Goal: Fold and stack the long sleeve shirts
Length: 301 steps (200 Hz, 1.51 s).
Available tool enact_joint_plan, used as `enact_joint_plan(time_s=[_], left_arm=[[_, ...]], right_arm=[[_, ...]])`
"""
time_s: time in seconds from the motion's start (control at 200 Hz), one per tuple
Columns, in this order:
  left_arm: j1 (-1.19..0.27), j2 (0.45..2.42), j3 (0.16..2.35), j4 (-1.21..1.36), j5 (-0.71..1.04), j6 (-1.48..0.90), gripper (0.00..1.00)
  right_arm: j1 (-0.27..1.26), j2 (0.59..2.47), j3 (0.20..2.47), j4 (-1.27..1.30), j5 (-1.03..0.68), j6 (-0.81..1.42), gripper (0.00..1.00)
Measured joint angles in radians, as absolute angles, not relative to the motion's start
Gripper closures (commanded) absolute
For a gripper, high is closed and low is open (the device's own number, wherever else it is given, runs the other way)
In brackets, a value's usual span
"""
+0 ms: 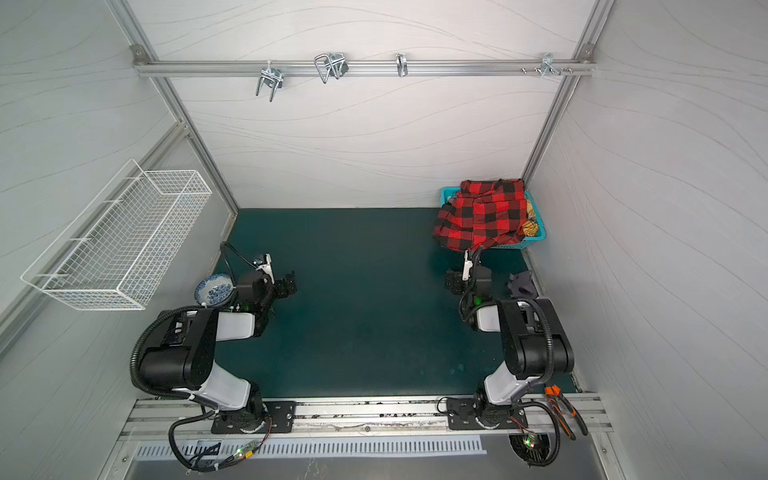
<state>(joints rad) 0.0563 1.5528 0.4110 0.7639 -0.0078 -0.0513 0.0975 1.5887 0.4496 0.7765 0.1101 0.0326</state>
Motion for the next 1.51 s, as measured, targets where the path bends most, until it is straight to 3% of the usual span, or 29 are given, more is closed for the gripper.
enact_joint_plan(time_s=[1.095,1.186,1.306,1.406,1.471,1.486,1.506], left_arm=[[0.046,1.547,0.420,0.725,-0.012,-0.043,0.00],[0.033,1.501,0.555,0.442,-0.068,-0.054,0.01],[0.033,1.426,0.866,0.120,-0.113,-0.209,0.04],[0.035,1.361,1.092,-0.058,-0.085,-0.364,0.07],[0.031,1.322,1.165,-0.144,-0.072,-0.451,0.05],[0.029,1.312,1.169,-0.160,-0.068,-0.470,0.05],[0.026,1.299,1.168,-0.181,-0.064,-0.493,0.05]], right_arm=[[0.101,1.577,0.450,0.760,0.125,0.035,0.01],[0.125,1.469,0.550,0.467,0.261,0.109,0.01],[0.115,1.334,0.944,-0.006,0.332,0.347,0.01],[0.068,1.234,1.118,-0.131,0.228,0.495,0.11],[0.051,1.208,1.178,-0.242,0.167,0.550,0.10],[0.053,1.211,1.199,-0.282,0.168,0.561,0.03],[0.060,1.221,1.224,-0.321,0.165,0.569,0.01]])
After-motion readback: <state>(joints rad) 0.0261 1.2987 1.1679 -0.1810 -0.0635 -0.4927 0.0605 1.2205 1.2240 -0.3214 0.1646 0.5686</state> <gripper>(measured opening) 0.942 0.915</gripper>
